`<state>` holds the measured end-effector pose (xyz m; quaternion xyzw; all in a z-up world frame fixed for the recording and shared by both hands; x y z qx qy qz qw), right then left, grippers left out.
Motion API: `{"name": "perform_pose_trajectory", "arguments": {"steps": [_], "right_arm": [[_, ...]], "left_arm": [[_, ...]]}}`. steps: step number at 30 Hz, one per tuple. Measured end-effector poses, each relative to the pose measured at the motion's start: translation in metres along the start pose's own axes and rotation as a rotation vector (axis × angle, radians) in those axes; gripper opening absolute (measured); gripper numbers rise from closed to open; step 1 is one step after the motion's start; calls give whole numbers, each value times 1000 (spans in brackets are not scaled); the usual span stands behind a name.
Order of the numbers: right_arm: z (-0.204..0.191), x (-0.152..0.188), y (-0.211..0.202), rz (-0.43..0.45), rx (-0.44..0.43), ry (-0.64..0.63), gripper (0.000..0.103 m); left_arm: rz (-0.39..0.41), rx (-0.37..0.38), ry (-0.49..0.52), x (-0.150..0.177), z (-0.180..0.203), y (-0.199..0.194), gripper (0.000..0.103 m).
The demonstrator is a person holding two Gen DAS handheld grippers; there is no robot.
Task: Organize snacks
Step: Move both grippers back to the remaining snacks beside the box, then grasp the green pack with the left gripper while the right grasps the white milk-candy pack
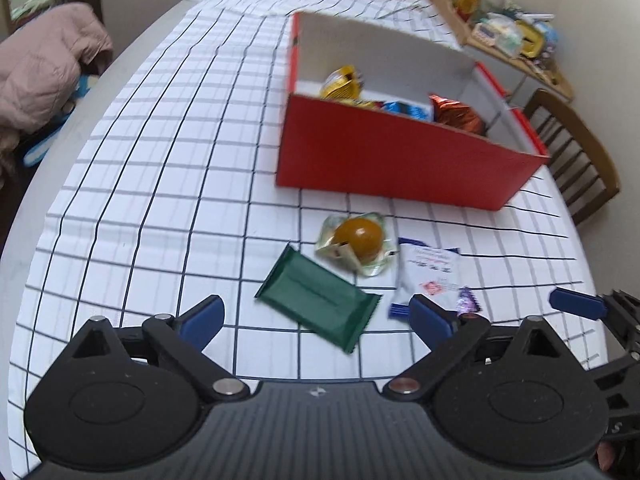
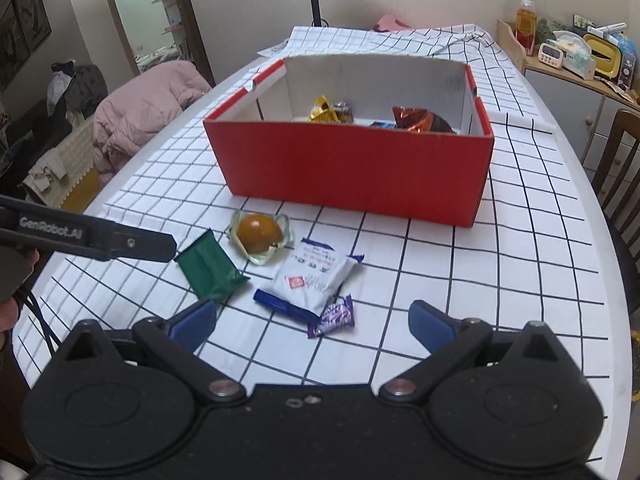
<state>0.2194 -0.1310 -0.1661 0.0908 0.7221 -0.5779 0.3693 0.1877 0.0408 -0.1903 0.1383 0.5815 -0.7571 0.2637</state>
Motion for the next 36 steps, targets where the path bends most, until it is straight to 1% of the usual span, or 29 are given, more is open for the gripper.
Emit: {"name": "perform_pose_trajectory", "arguments": {"steps": [3,10,16,21,23,29,30,32,34,36], "right_arm": [[0,-1,9,-12,8,-4,102],[-4,-11,35,-39,13,11,101],[-14,-17,58,-72,16,-1,101],[-15,-20,76,-105,45,-13,99],[-14,-20,82,-124,58,-5,96],[-16,-18,94,-163,86,30,91],[-16,-17,95,-167,94,32,90],[-18,-16,99,-177,112,33,88],[-18,-14,101,-182,129,34,85],[-19,-15,100,-169,134,40,81]], "left_arm": [[-19,-38,-41,-1,-7,13,99],[-82,-99,-148,-10,-21,40,99],[-146,-129,-237,-13,-31,57,99],[-185,-149,-309,-10,-38,67,98],[-194,-153,-339,-8,-40,69,98],[-184,-163,-399,-9,-45,69,97],[-186,-164,-406,-9,-45,69,97],[-186,-181,-403,-9,-45,69,93],[-190,-198,-382,-8,-43,69,92],[-197,-214,-346,-7,-40,71,92]]}}
Point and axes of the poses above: each gripper's, at about its wrist camera, not at the fingertips, and y roughly the way its jaws point, z to its right, x to its underside, the point moved 9 cm from there along y, roughly the way its jaws point, and after that the axes turned 8 degrees about x, right-handed, at the moved point
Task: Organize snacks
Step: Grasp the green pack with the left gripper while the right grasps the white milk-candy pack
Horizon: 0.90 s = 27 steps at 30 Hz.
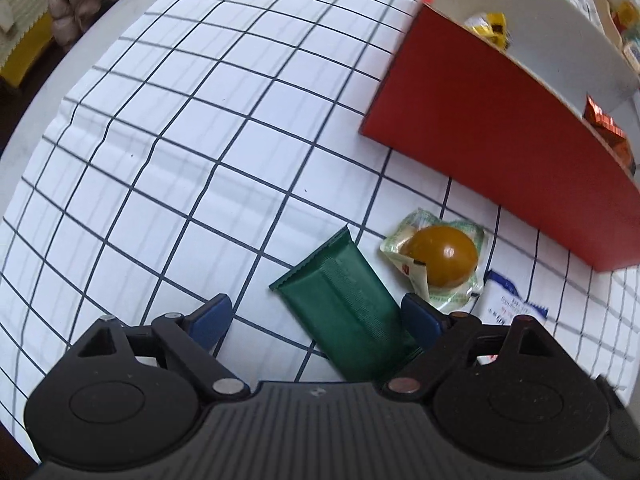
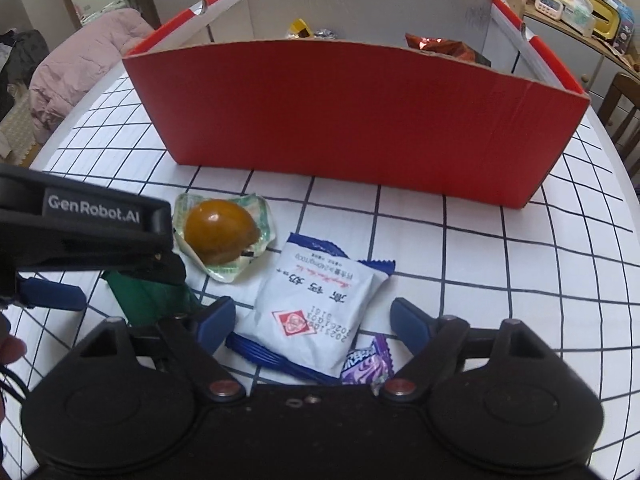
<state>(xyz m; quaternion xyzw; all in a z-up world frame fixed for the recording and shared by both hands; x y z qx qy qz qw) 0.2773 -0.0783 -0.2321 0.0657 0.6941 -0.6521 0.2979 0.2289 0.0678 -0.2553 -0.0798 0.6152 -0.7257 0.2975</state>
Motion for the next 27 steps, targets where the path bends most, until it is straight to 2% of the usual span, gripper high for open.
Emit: {"name": "perform_pose_trajectory", "arguments": {"steps": [3,5,8,16,23,27], "right_arm": [[0,-1,-2,11,4,10,71],[0,0,-3,18,6,11,65],[2,1,-7,28,5,11,57],[12,4,-15,45,-7,36,51],[19,6,-19,55,-6,68,48],[23,6,-23,61,-7,85,47]], "left_arm": [[7,-7,28,1,4,-1,85],[12,4,38,1,6,-4,73],[16,24,45,2,6,-9,60],[23,107,20,4,-10,-20,40],[24,160,-16,1,-21,-22,30],[9,191,-35,1,-24,-20,30]]}}
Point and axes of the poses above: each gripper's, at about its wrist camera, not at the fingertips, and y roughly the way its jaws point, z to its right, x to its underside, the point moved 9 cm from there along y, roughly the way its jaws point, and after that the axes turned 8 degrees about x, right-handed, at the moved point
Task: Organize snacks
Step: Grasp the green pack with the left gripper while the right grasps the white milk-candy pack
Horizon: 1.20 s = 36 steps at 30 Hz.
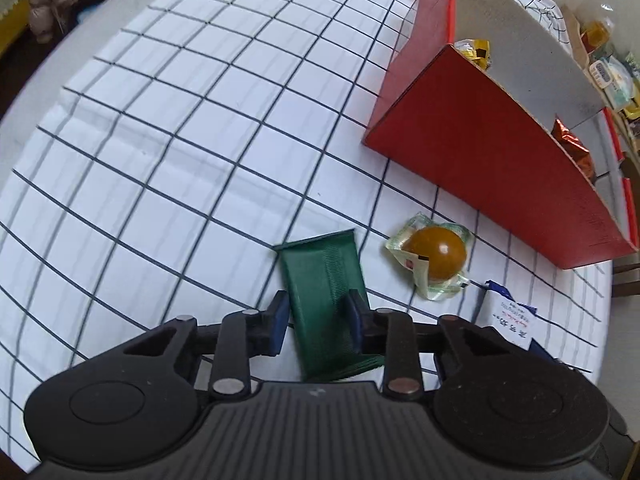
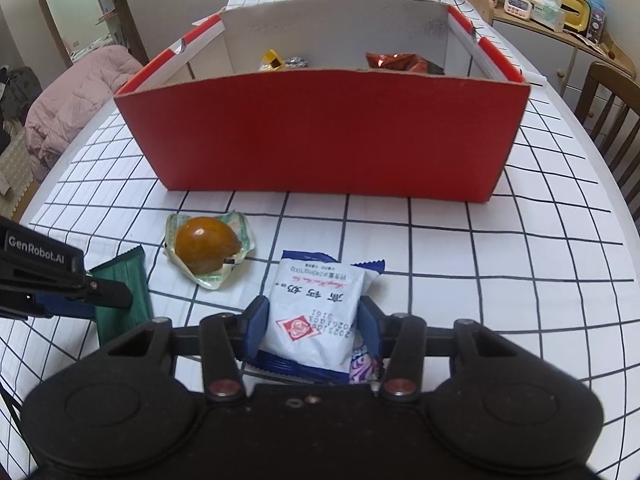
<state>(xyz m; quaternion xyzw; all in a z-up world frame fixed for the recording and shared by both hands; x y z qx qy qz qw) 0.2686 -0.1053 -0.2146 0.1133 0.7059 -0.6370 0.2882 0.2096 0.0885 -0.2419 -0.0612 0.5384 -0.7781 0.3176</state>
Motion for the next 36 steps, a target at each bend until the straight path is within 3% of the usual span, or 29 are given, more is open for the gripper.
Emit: {"name": "perform_pose_trajectory", "arguments": {"steps": [7,9,11,12,27,31,36], "right_arm": [[4,1,-3,3,-7,24,47],[5,1,-4,5,-12,28,47],[6,1,-6,6,-19,35,47],[6,0,-6,7,-21,37,47],[9,-5,-15,39,-29,28,47],[10,-4,-16,40,-28,25,47],[11,-4,-16,40,-26,26,47]], "left_arm": [[-2,-10,31,1,9,-2,31],[-11,-19,45,1,13,0,37],[-12,-20,44,1,16,1,52],[-9,-21,46,1,18,1,54],[17,-206,77,6,30,15,54],[39,-219,68,5,27,13,46],[50,-171,54,4,24,9,45]]}}
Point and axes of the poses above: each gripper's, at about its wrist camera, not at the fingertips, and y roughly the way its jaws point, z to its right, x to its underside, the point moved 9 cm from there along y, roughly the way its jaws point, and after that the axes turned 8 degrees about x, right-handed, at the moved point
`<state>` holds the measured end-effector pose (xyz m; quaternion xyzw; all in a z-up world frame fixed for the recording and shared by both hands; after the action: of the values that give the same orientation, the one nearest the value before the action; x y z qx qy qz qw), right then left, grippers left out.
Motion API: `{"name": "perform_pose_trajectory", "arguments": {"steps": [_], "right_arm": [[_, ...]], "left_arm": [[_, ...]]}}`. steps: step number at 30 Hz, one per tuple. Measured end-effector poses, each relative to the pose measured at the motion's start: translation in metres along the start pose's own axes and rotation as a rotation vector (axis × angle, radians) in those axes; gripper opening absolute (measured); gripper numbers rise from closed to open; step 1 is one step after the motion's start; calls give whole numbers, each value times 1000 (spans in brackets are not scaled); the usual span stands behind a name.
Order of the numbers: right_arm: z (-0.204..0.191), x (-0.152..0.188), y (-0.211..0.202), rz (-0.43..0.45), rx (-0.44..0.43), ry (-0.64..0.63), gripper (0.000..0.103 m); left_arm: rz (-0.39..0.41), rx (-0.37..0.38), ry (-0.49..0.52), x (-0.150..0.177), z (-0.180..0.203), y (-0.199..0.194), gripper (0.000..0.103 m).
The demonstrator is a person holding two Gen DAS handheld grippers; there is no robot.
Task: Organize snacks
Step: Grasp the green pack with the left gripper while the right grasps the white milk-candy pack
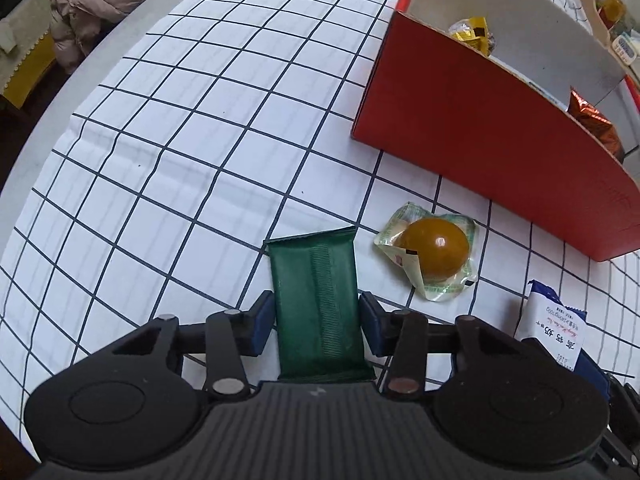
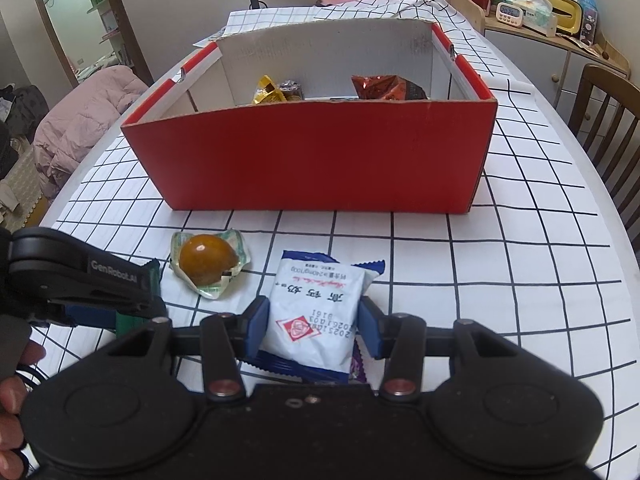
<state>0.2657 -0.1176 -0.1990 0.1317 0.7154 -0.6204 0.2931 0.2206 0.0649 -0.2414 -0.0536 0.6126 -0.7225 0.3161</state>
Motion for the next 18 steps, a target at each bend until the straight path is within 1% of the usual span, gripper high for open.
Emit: {"name": "perform_pose_trajectory", "arguments": {"steps": [4,6,13,18], "right_arm": [[1,0,-1,2,1,-5,47],[1,0,-2,3,4,-9,47],[0,2,-8,3,15,-21,47],[-1,2,-17,10,21,-30,47]], "left_arm": [[11,88,-50,-1,-10,-4,45],[14,119,-69,0,-15,-7,45],[16,194,-113,1,-30,-11,45],[33,240,-134,2,-37,-20,45]]}}
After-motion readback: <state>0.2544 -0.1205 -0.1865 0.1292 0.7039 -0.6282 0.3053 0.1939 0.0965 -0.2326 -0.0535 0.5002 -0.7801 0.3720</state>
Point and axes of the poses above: each gripper's, at about its wrist camera, not at the fingertips, and y roughly the way its jaws point, z to its right, x to its underside, the point moved 9 cm from there along y, roughly the way its jaws point, and after that the axes turned 8 degrees about x, right-handed, at the moved point
